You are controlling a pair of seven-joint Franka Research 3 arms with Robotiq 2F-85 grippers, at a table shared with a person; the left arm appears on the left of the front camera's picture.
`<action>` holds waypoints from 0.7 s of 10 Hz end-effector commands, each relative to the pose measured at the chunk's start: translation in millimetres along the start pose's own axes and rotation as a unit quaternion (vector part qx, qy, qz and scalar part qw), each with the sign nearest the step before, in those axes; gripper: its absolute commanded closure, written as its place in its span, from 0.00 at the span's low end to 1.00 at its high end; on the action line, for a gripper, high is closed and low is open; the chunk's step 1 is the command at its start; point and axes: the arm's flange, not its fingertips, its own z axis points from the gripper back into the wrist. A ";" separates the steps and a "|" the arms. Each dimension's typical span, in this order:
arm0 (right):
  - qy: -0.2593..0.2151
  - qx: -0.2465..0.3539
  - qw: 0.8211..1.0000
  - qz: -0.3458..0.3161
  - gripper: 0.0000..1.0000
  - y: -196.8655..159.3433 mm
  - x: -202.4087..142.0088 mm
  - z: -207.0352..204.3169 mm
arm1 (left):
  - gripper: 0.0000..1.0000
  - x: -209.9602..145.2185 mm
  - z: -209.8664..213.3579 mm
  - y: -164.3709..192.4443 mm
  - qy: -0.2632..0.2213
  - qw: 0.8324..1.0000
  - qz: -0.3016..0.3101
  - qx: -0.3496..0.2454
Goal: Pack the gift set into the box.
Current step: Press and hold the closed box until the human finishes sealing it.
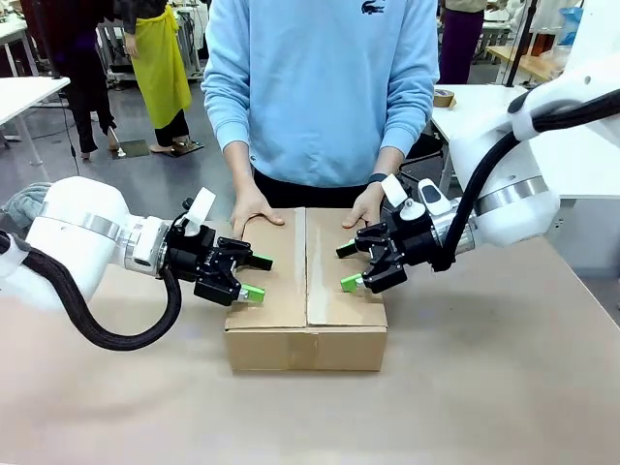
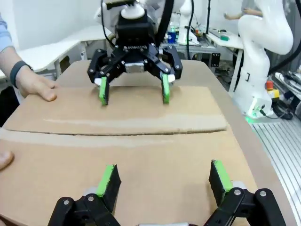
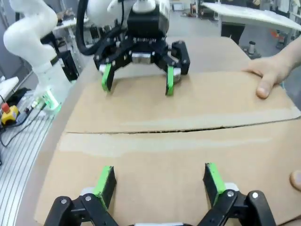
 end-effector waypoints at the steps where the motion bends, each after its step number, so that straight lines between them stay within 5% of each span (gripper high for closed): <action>1: 0.020 -0.019 1.000 -0.014 0.00 -11.6 -18.3 -1.7 | 0.00 -3.6 -0.5 5.4 -0.001 1.000 0.020 0.012; 3: 0.006 -0.028 0.998 -0.049 0.00 -17.2 -24.1 9.3 | 0.00 -6.8 -1.7 7.8 0.010 1.000 0.022 0.015; 7: -0.002 -0.007 1.000 -0.007 0.00 -6.2 -3.0 3.7 | 0.00 -0.4 0.5 3.5 -0.001 1.000 0.010 0.001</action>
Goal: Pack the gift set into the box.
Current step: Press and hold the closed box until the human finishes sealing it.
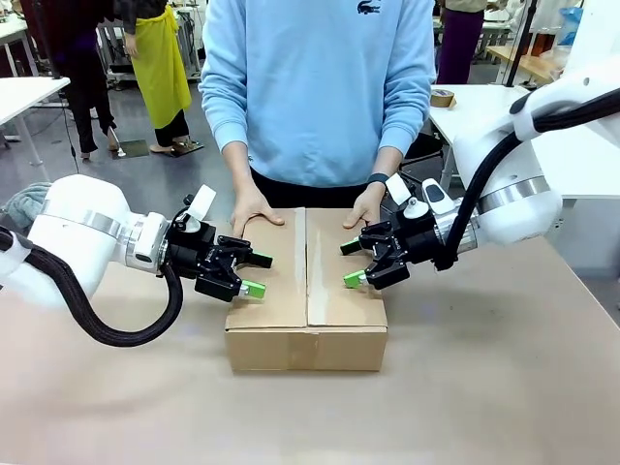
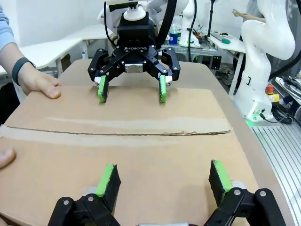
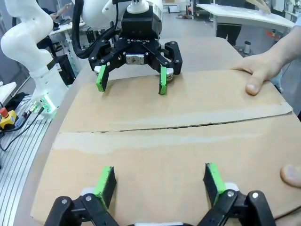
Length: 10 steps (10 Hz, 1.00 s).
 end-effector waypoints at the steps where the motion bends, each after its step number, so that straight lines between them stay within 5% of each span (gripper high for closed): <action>1: 0.007 0.002 1.000 0.004 0.00 2.0 -1.5 -3.1 | 0.00 -1.6 0.0 0.1 0.000 1.000 0.002 0.000; 10: 0.007 0.002 1.000 0.004 0.00 2.0 -1.5 -3.1 | 0.00 -1.6 0.0 0.1 0.000 1.000 0.002 0.000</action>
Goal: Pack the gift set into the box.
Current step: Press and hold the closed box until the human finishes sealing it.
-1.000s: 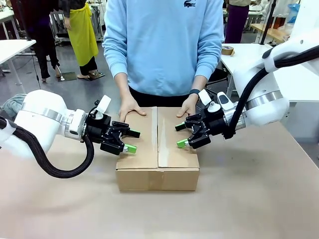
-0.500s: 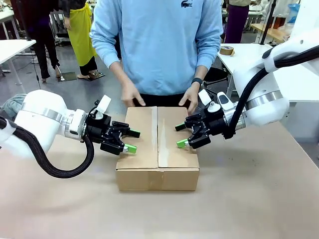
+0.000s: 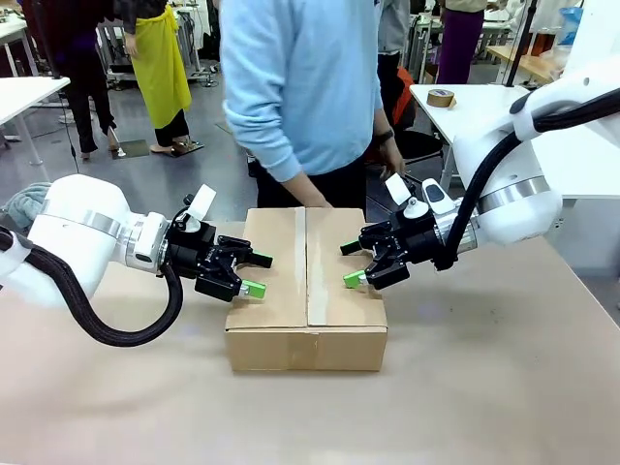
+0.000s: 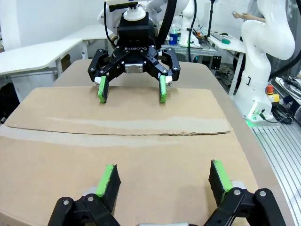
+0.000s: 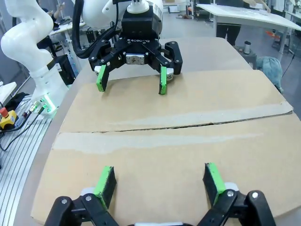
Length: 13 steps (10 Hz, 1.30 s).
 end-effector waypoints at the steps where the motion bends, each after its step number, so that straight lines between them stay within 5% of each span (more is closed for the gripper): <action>1: 0.007 0.002 1.000 0.004 0.00 1.9 -1.6 -3.0 | 0.00 -1.8 0.0 0.0 0.001 1.000 0.002 0.001; 13: 0.007 0.002 1.000 0.004 0.00 1.9 -1.6 -3.0 | 0.00 -1.8 0.0 0.0 0.001 1.000 0.002 0.001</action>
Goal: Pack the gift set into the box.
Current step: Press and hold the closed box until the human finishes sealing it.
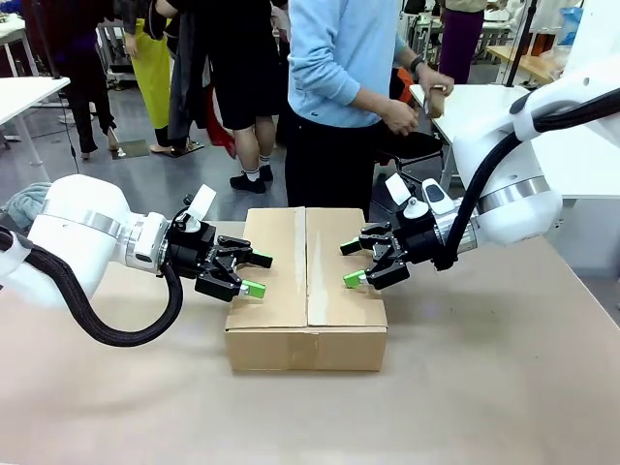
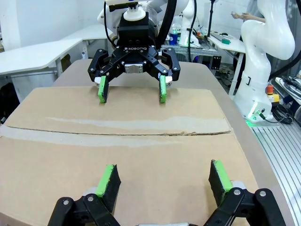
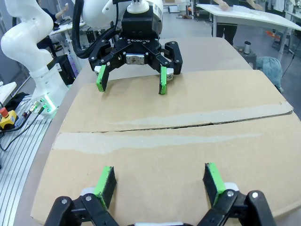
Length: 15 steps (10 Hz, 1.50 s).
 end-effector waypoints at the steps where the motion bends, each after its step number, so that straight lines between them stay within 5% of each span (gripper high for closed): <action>1: 0.007 0.002 1.000 0.004 0.00 1.9 -1.6 -3.0 | 0.00 -1.8 0.0 0.0 0.001 1.000 0.002 0.001; 15: 0.007 0.002 1.000 0.004 0.00 1.9 -1.6 -3.0 | 0.00 -1.8 0.0 0.0 0.001 1.000 0.002 0.001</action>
